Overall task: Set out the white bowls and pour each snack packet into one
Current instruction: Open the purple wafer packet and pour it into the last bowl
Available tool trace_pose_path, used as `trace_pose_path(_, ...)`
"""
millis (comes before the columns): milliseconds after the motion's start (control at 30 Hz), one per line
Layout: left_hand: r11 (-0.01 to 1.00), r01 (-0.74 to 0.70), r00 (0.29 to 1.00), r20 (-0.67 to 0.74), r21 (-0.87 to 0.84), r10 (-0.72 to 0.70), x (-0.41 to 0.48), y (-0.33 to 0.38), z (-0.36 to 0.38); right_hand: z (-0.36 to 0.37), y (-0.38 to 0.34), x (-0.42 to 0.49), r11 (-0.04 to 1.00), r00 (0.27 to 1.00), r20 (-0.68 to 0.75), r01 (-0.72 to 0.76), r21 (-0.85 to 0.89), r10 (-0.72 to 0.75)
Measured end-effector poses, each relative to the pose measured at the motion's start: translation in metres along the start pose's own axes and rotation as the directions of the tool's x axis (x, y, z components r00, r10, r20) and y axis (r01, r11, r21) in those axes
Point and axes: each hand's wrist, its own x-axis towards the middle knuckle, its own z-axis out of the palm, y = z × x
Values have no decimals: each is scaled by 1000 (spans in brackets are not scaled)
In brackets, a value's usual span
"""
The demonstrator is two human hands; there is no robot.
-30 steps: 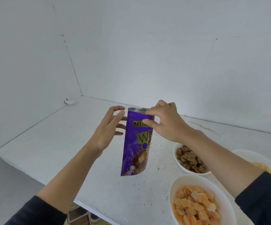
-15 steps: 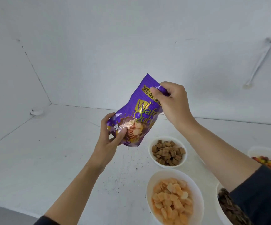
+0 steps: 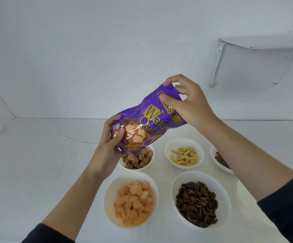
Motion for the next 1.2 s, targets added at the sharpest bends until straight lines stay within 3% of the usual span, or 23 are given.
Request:
trace_pose_path(100, 1000, -2, 999, 46, -9, 2, -5, -6, 42, -46, 7, -18, 979, 995, 70, -85, 185, 73)
trace_pose_path(433, 996, -28, 998, -47, 84, 32, -33, -42, 167, -161, 69, -84, 885, 977, 84, -212, 416, 194)
trace_pose_path(567, 980, -66, 993, -89, 186, 84, -50, -55, 197, -187, 89, -112, 870, 967, 99, -255, 421, 235)
trace_pose_path(967, 928, 7, 991, -130, 372, 45, -81, -68, 237, -204, 139, -171, 830, 938, 76, -335, 447, 338)
trace_pose_path(1200, 835, 20, 995, -94, 550, 38, -80, -76, 244, -209, 155, -186, 780, 926, 71, -352, 518, 371)
